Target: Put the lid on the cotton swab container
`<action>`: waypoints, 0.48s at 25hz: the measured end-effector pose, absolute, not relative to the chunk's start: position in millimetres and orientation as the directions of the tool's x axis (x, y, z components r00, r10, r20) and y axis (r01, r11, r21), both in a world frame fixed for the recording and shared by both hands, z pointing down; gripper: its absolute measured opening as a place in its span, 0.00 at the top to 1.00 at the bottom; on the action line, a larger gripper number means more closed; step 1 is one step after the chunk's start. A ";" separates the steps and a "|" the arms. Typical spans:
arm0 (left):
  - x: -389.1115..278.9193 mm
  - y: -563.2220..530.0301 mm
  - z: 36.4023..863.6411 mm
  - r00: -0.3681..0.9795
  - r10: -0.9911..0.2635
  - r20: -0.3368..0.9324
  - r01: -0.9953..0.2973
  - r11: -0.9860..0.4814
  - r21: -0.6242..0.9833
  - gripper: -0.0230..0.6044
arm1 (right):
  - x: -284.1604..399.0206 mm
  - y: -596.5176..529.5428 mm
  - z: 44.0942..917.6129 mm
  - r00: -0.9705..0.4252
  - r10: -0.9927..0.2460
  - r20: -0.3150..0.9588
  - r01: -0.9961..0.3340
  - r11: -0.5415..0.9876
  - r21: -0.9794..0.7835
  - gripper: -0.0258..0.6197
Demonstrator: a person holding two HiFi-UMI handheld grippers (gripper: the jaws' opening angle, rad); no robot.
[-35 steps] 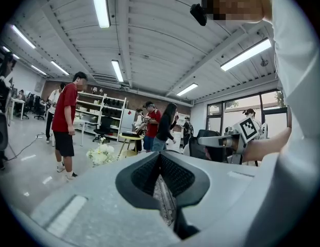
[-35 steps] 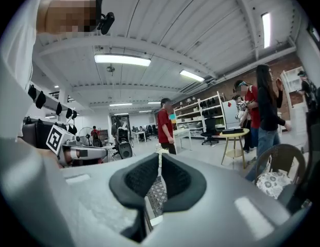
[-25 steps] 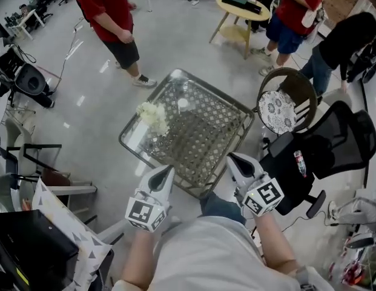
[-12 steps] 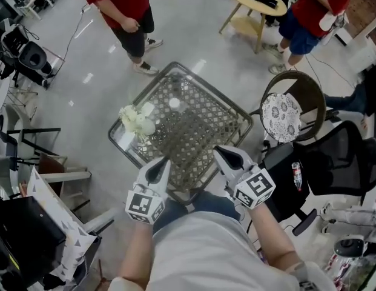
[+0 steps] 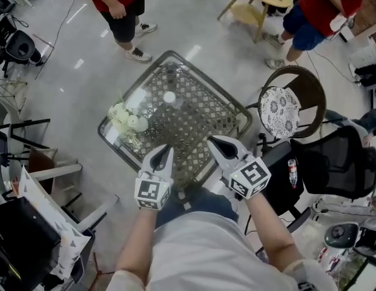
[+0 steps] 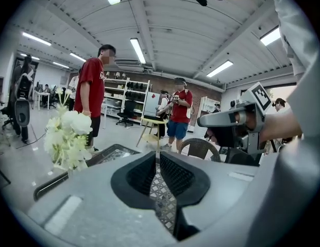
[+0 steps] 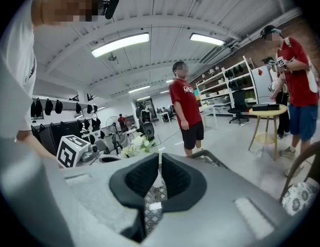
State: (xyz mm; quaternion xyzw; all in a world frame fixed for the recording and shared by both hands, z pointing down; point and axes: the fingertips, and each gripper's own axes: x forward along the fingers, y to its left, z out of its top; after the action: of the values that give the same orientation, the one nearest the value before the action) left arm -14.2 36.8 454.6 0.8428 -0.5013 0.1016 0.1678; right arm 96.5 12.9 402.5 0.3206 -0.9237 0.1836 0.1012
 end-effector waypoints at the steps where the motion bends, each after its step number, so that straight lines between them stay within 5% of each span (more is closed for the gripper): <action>1: -14.5 30.7 462.4 0.482 -0.805 0.346 -0.876 -0.445 0.185 0.95 | 94.9 7.6 407.7 -0.768 -0.557 0.315 -0.636 0.719 -0.279 0.93; 12: -14.6 -22.5 553.0 0.506 -0.749 0.429 -0.858 -0.491 0.154 0.94 | 71.5 -55.2 484.9 -0.704 -0.558 0.439 -0.702 0.641 -0.310 0.93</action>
State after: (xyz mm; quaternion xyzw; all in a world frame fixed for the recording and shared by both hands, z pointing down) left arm -14.6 -22.5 553.0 0.8495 -0.4727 0.1542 0.1766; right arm 71.5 -55.2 484.9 0.3530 -0.8927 0.2344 0.1532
